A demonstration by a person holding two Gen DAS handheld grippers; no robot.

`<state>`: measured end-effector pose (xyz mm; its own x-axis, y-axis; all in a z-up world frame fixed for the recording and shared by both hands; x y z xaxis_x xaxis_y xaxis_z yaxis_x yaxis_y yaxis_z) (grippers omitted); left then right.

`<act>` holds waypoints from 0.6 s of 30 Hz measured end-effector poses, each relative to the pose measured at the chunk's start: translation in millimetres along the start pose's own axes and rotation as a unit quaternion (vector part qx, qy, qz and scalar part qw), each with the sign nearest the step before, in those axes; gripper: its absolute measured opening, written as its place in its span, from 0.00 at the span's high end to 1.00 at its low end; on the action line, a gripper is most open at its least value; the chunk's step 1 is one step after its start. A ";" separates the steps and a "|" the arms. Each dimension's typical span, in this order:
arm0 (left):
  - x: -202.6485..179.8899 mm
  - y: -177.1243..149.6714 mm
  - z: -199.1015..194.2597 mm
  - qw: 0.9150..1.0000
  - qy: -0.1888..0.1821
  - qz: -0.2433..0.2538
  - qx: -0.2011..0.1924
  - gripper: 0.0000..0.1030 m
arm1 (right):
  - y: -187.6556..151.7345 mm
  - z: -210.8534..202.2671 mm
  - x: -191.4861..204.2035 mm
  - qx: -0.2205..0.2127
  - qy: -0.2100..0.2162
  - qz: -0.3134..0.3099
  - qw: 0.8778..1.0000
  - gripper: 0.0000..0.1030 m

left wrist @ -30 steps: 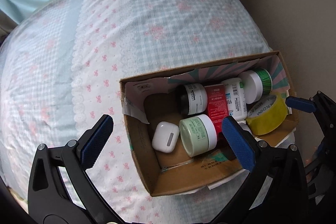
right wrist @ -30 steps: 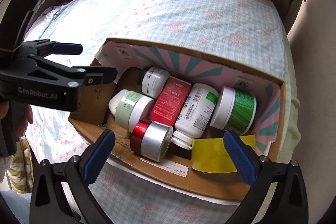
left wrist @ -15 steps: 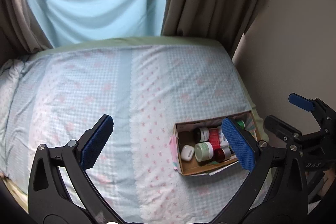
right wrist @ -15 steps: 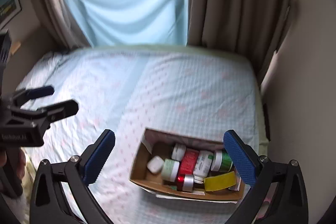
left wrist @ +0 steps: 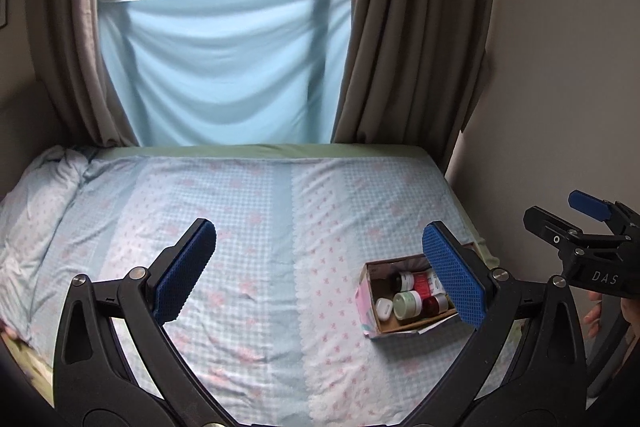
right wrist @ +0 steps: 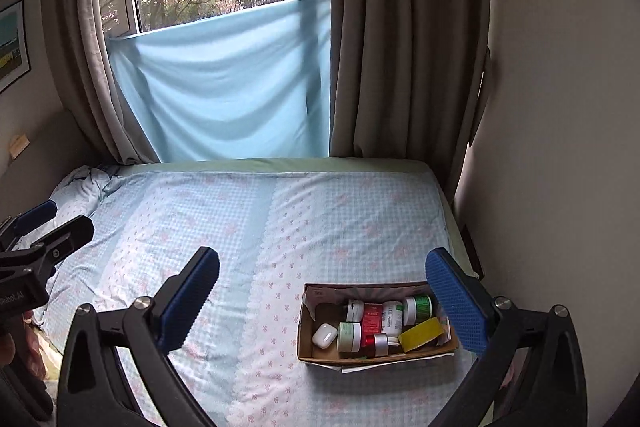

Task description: Organize rigid objects

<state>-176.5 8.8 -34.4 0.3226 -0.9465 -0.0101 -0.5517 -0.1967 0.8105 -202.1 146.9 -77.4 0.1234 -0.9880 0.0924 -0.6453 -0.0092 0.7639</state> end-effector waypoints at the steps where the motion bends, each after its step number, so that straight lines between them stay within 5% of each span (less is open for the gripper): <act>1: 1.7 -4.7 -4.0 1.000 -0.001 -0.001 -0.004 0.00 | -3.2 -2.5 0.3 -0.001 -0.001 0.002 1.000 0.00; 18: 7.7 -17.5 -24.7 1.000 0.001 0.003 -0.023 0.00 | -7.8 -21.1 6.6 -0.025 -0.010 0.001 1.000 0.00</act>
<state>-145.4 11.2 -34.3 0.3209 -0.9471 -0.0035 -0.5179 -0.1786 0.8366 -180.3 143.7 -69.3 0.1065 -0.9909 0.0822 -0.6068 0.0007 0.7948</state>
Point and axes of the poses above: each gripper's, at about its wrist camera, not at the fingertips, and z roughly the way its jaws point, x to its left, y to its top, the point moved 3 cm from there along z, roughly the way its jaws point, and after that the axes turned 3 degrees about -y, right-handed, at the moved point
